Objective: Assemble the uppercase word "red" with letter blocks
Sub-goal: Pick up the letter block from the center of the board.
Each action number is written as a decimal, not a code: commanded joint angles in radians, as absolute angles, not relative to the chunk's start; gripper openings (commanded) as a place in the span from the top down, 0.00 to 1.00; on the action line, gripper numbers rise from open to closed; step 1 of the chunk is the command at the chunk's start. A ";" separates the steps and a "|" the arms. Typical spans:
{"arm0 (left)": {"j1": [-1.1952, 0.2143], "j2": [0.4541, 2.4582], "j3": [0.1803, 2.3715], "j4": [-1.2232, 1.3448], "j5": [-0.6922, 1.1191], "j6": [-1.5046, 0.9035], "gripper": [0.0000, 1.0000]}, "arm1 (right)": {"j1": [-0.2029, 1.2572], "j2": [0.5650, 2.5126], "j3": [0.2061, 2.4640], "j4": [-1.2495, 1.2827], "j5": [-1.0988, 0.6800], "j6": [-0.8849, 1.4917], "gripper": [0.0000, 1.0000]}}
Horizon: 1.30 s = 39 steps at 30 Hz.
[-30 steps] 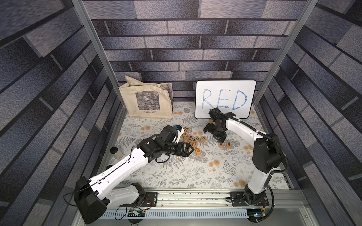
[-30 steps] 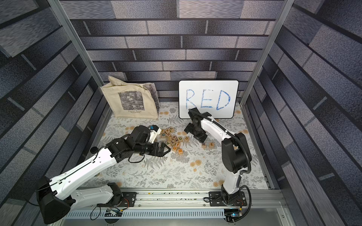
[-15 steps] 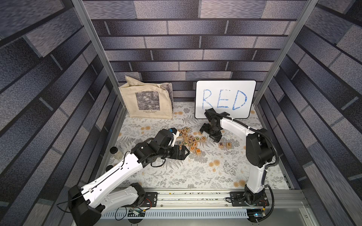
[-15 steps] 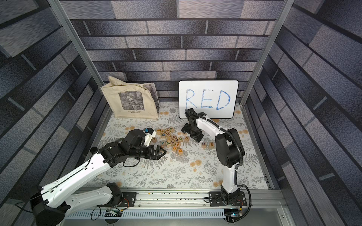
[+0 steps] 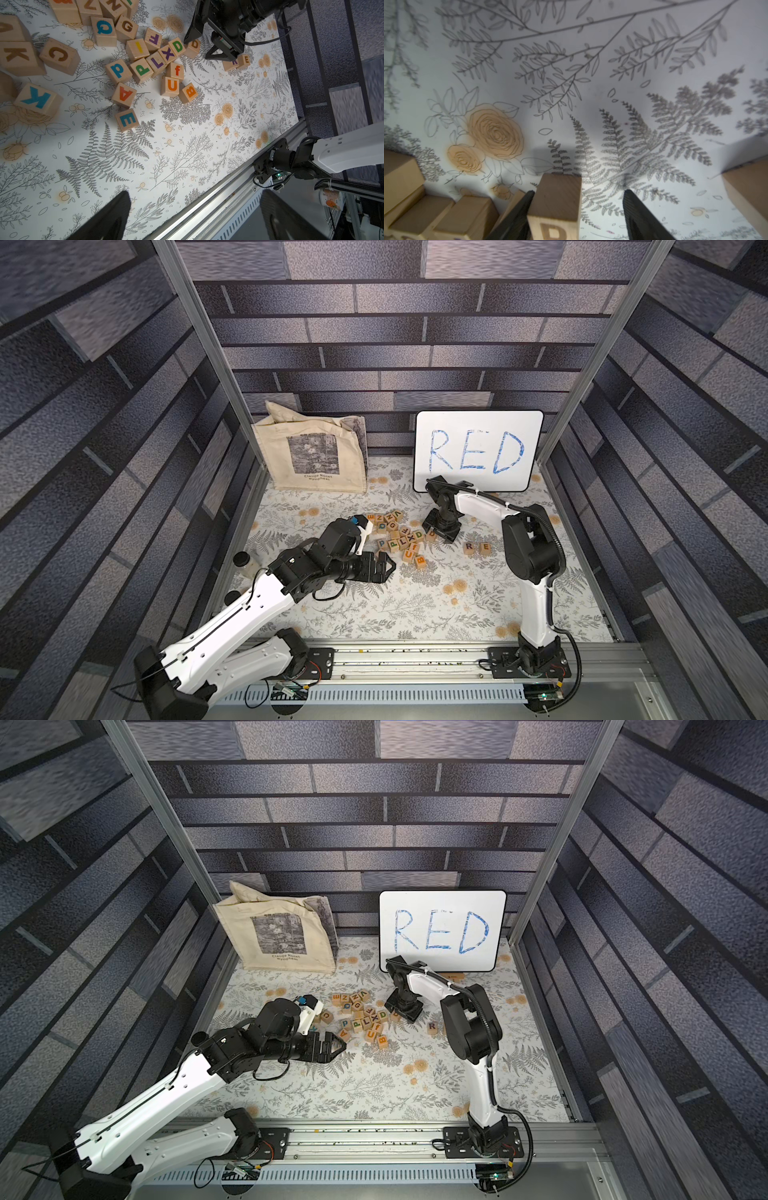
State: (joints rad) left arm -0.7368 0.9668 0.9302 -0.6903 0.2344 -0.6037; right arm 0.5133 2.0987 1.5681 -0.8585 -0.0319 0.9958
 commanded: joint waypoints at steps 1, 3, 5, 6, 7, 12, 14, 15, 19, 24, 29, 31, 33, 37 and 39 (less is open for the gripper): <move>-0.727 0.949 0.911 -0.716 0.226 -0.617 0.00 | 0.520 2.125 1.597 -0.876 -0.026 1.000 0.37; -0.723 0.945 0.907 -0.718 0.228 -0.617 0.00 | 0.522 2.132 1.597 -0.879 -0.023 0.999 0.40; -0.720 0.942 0.906 -0.717 0.230 -0.617 0.00 | 0.527 2.135 1.595 -0.878 -0.019 0.998 0.41; -0.716 0.942 0.905 -0.717 0.230 -0.618 0.00 | 0.529 2.135 1.595 -0.879 -0.017 0.997 0.41; -0.713 0.942 0.902 -0.715 0.233 -0.619 0.00 | 0.530 2.135 1.596 -0.882 -0.015 0.994 0.41; -0.705 0.942 0.895 -0.705 0.242 -0.621 0.00 | 0.547 2.125 1.601 -0.880 0.005 0.973 0.29; -0.703 0.946 0.893 -0.699 0.248 -0.620 0.00 | 0.553 2.122 1.609 -0.886 0.015 0.957 0.27; -0.702 0.946 0.893 -0.696 0.250 -0.621 0.00 | 0.554 2.121 1.613 -0.889 0.019 0.954 0.29; -0.699 0.952 0.890 -0.687 0.258 -0.621 0.00 | 0.554 2.110 1.602 -0.896 0.033 0.954 0.41; -0.696 0.952 0.888 -0.680 0.261 -0.625 0.00 | 0.556 2.102 1.578 -0.907 0.042 0.951 0.49; -0.695 0.947 0.885 -0.677 0.262 -0.627 0.00 | 0.555 2.081 1.572 -0.925 0.067 0.923 0.71; -0.695 0.945 0.885 -0.676 0.263 -0.629 0.00 | 0.555 2.071 1.581 -0.940 0.076 0.900 0.76; -0.695 0.946 0.885 -0.675 0.263 -0.628 0.00 | 0.555 2.064 1.594 -0.960 0.083 0.876 0.79; -0.695 0.948 0.885 -0.672 0.265 -0.629 0.00 | 0.555 2.053 1.626 -0.997 0.082 0.808 0.82; -0.695 0.954 0.888 -0.670 0.265 -0.626 0.00 | 0.555 2.052 1.645 -1.019 0.076 0.773 0.82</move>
State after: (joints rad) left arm -0.7002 0.9543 0.8963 -0.6876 0.2577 -0.6136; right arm 0.5499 2.0945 1.6016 -0.9516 0.0605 0.8371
